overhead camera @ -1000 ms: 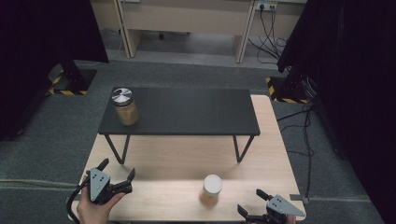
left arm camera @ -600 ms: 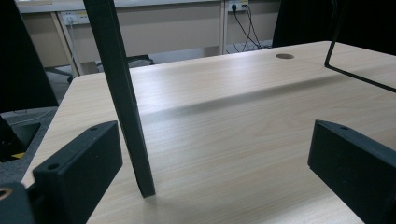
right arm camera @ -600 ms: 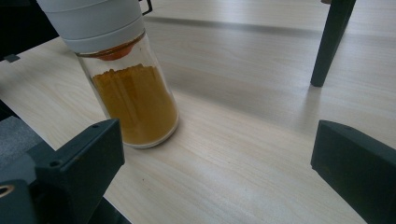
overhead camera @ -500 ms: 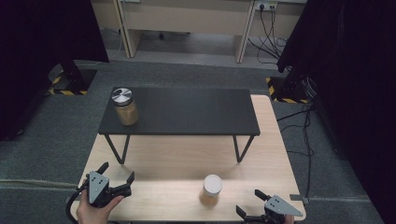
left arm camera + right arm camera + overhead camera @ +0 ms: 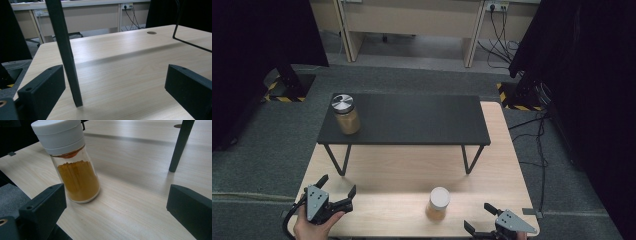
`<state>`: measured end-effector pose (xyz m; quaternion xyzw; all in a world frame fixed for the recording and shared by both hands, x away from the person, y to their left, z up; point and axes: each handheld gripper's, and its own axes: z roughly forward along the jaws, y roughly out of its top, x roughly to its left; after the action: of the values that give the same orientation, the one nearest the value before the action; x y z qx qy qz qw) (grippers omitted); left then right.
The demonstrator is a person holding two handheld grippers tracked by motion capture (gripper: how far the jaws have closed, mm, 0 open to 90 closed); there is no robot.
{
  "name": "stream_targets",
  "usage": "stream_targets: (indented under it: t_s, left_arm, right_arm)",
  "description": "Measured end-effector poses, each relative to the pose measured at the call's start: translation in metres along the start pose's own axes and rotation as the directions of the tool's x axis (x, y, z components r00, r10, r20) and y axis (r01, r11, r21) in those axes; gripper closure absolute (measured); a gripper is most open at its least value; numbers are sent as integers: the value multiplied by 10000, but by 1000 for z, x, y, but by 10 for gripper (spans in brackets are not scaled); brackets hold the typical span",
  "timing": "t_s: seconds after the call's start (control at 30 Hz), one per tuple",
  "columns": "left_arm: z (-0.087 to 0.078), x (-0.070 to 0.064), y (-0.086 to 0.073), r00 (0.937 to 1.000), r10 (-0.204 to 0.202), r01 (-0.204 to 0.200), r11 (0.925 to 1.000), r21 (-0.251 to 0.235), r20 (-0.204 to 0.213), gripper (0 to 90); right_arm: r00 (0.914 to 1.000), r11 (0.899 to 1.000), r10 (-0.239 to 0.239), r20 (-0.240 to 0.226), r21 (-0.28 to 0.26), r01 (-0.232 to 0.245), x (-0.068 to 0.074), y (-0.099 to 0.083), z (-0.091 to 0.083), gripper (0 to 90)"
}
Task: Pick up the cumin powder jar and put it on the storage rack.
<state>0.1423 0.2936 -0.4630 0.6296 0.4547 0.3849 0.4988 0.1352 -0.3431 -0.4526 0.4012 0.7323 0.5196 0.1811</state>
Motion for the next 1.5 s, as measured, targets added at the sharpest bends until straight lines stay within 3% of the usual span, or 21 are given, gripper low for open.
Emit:
stream_targets:
  t_s: [0.27,0.9,1.5]
  left_arm:
    - [-1,4,-2,9998,-102,102,9999,15,-192,20]
    - [-1,4,-4,9999,-123,122,9998,187,60,20]
    - [-2,4,-2,9999,-101,101,9999,38,72,20]
  right_arm:
    - [9999,10000,38,103,25,-38,-1,-3,-3,29]
    - [10000,9999,58,80,-123,-57,-1,-1,-4,29]
    - [10000,10000,30,-19,-87,-30,0,-1,-3,29]
